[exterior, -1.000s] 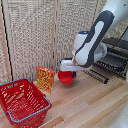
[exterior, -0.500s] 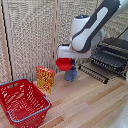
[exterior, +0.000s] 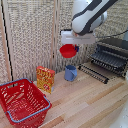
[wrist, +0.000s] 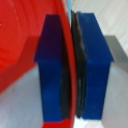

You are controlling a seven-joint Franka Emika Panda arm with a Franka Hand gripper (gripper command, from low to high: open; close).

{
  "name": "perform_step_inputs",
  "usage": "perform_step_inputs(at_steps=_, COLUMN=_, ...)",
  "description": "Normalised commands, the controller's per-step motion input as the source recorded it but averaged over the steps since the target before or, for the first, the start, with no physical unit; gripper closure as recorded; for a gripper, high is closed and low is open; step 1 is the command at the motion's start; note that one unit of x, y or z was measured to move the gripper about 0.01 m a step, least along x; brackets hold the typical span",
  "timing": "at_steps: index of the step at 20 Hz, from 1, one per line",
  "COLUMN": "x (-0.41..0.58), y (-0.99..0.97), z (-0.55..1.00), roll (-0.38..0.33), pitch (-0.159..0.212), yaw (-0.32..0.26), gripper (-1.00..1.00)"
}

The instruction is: Extend the gripper towards the oven tray handle. Grasp the handle and carefully pull the tray out of the oven. Move the gripper above the red bowl. Grab the red bowl gently. Lift the bowl and place it onto the oven tray.

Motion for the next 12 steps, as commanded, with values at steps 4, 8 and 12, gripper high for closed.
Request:
perform_step_inputs(at_steps=4, x=0.022, y=-0.7, z=0.29, roll=0.04, pitch=-0.009, yaw=-0.143, gripper=1.0)
perform_step_inputs(at_steps=8, x=0.079, y=-0.74, z=0.02, roll=0.01, pitch=-0.065, yaw=-0.155, gripper=1.0)
perform_step_inputs(at_steps=12, x=0.069, y=-0.77, z=0.0, roll=0.011, pitch=-0.077, yaw=-0.15, gripper=1.0)
